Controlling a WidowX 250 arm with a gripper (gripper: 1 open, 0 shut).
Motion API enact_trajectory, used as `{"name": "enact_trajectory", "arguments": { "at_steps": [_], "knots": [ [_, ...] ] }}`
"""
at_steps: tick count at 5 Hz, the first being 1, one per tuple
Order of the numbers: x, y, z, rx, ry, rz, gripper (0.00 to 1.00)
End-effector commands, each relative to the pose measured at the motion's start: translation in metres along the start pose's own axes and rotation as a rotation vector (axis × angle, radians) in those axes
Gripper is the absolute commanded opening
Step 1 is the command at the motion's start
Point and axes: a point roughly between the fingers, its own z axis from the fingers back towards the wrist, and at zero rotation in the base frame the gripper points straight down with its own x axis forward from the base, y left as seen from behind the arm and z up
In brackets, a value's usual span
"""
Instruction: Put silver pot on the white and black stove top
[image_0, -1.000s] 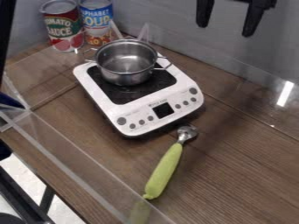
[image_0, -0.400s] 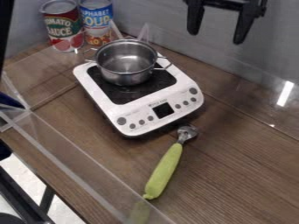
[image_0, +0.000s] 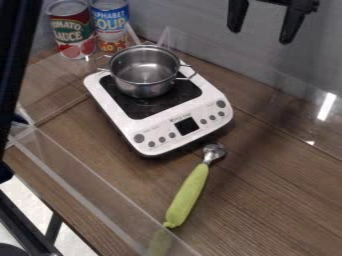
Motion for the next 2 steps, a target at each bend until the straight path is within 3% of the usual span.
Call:
{"name": "enact_trajectory", "arguments": {
  "at_steps": [1, 2],
  "knots": [
    [-0.0109, -0.0064, 0.0152, 0.021, -0.043, -0.055, 1.0],
    [-0.0106, 0.0026, 0.0208, 0.002, -0.028, -0.027, 1.0]
  ]
}}
